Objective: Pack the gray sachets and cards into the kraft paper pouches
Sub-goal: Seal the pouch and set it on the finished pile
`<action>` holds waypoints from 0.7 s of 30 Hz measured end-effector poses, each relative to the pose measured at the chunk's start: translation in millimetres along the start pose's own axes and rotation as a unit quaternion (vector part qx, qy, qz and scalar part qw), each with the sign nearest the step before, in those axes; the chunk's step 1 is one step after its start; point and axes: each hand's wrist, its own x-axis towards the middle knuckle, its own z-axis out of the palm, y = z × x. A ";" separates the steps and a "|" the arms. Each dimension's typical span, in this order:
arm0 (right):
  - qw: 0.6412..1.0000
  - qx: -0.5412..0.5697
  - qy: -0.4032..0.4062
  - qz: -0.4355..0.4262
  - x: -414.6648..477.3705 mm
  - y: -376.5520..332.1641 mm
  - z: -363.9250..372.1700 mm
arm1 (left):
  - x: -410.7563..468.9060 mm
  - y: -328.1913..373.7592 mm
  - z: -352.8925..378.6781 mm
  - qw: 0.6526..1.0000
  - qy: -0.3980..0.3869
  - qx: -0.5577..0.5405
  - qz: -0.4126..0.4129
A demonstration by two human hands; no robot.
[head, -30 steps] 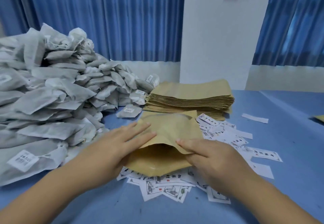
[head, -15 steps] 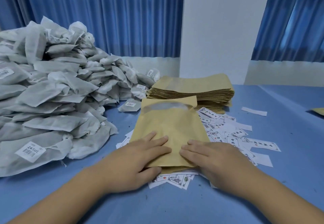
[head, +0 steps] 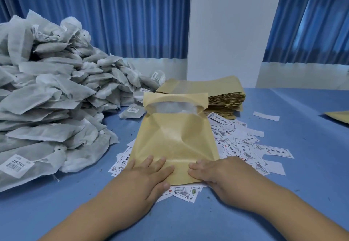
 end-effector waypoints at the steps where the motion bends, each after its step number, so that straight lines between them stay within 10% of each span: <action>1: 1.000 -0.002 0.003 0.002 -0.3 -0.3 0.3 | -0.5 -0.6 0.2 1.000 -0.002 0.004 -0.005; 21: 0.956 0.089 0.268 0.074 -4.7 8.1 -15.4 | -17.9 -35.4 -23.1 0.936 0.336 -0.107 -0.021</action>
